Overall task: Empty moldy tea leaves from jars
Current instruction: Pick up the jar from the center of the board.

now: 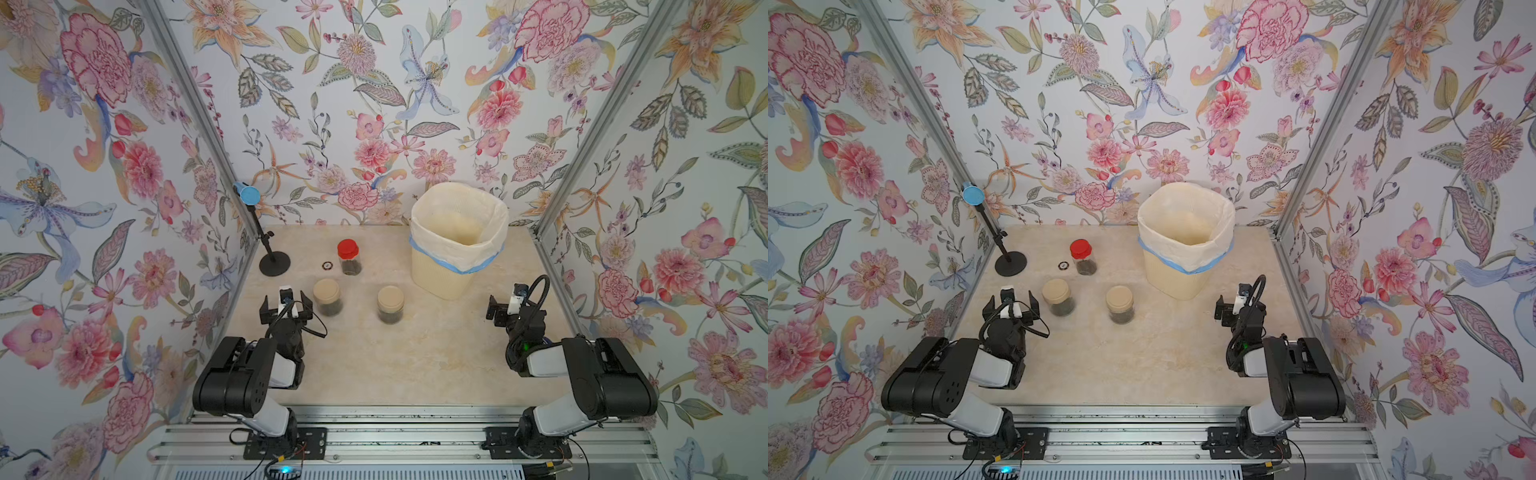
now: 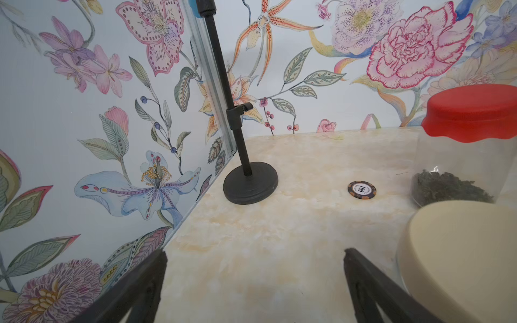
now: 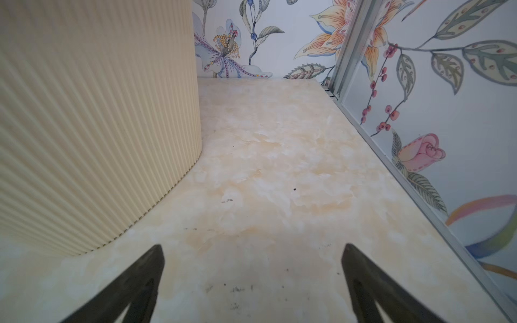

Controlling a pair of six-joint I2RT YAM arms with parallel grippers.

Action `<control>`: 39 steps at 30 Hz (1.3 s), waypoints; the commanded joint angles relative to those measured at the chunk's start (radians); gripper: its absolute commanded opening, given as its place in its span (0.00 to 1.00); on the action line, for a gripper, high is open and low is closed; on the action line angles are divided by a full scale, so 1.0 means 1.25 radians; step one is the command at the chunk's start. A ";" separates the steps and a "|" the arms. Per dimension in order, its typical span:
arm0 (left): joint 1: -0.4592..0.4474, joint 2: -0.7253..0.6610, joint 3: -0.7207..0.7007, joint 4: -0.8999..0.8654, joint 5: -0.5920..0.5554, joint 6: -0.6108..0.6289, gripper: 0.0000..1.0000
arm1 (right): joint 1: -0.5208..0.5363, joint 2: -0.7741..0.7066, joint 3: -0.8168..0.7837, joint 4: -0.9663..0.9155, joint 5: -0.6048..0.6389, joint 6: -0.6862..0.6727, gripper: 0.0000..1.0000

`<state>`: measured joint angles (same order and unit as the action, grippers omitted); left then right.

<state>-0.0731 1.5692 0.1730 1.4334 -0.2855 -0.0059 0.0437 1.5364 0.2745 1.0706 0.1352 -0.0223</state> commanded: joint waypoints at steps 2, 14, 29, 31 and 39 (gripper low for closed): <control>0.000 0.004 0.002 0.028 0.032 0.024 1.00 | -0.005 0.007 0.012 0.030 -0.010 -0.005 1.00; 0.007 0.004 0.014 0.006 -0.006 0.000 1.00 | -0.005 0.007 0.014 0.028 -0.010 -0.006 1.00; -0.002 -0.129 -0.087 0.076 -0.099 -0.013 1.00 | -0.008 -0.140 -0.015 -0.050 0.147 0.057 1.00; -0.015 -0.223 -0.078 -0.023 -0.132 -0.021 1.00 | -0.006 -0.230 0.019 -0.198 0.180 0.087 1.00; -0.033 -0.577 0.129 -0.736 -0.146 -0.226 1.00 | 0.047 -0.564 0.146 -0.728 0.069 0.249 1.00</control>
<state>-0.0952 0.9451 0.2710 0.8719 -0.4572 -0.1684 0.0692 0.9257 0.4210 0.4675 0.2848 0.1665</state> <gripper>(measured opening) 0.997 0.997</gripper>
